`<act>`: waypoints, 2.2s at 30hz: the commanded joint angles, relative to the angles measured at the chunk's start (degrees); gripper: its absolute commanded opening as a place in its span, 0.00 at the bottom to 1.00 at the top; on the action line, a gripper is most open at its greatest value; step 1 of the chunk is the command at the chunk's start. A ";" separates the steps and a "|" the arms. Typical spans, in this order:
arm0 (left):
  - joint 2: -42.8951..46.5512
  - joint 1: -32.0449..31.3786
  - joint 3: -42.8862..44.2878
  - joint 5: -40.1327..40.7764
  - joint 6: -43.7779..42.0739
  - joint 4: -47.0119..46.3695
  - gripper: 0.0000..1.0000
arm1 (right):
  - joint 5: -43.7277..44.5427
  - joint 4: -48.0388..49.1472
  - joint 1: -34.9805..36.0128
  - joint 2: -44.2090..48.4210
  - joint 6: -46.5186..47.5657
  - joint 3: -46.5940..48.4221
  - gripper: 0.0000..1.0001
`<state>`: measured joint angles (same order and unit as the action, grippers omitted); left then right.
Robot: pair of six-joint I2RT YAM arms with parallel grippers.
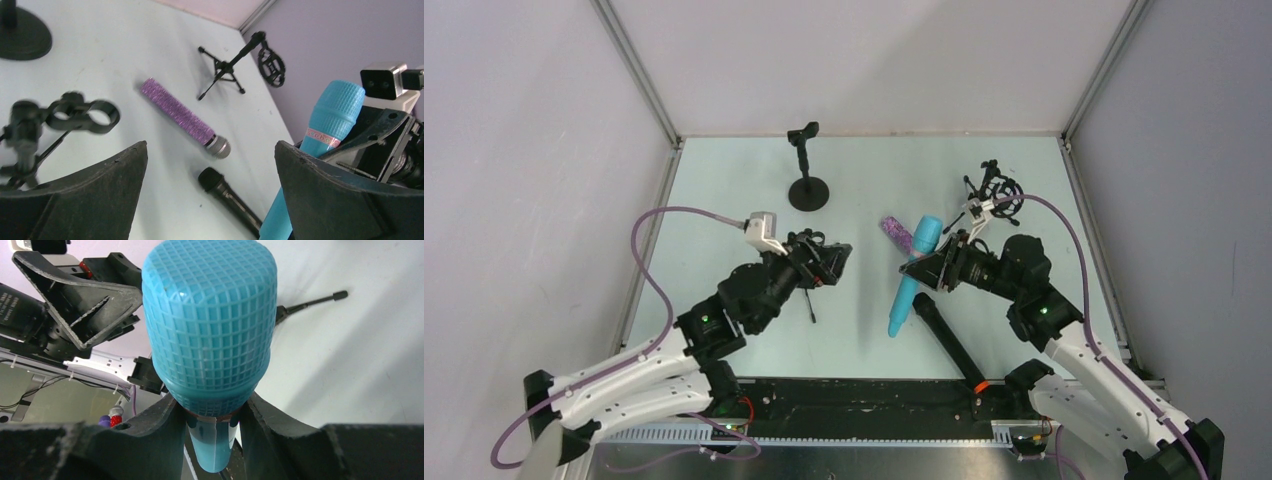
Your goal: Attach the microphones to the stand
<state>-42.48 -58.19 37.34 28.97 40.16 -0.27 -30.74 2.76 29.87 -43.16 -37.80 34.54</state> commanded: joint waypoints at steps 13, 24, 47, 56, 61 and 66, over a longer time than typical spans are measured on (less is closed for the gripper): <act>6.96 0.21 1.51 -6.52 10.21 24.30 1.00 | -2.07 -9.47 -4.70 1.23 -1.13 -0.53 0.00; -4.26 0.18 9.34 -6.13 3.51 30.11 1.00 | -3.12 -11.98 -7.86 3.73 -1.25 -0.53 0.00; -19.33 2.16 26.58 -2.54 -26.65 31.05 1.00 | -4.62 -2.53 -7.98 -2.76 -2.76 -1.28 0.00; -26.36 11.23 35.96 -16.84 -34.34 31.02 1.00 | -8.53 2.08 -8.33 -5.49 -2.04 -1.23 0.00; -24.38 19.08 33.76 -24.10 -37.31 31.03 1.00 | -10.91 3.28 -9.90 -5.97 -1.92 -1.23 0.00; -21.50 24.25 30.10 -27.93 -40.63 30.94 1.00 | -12.51 3.19 -10.67 -5.83 -1.78 -1.24 0.00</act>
<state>-67.59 -36.95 69.41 7.25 4.34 31.20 -40.38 2.46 19.68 -49.28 -40.25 32.77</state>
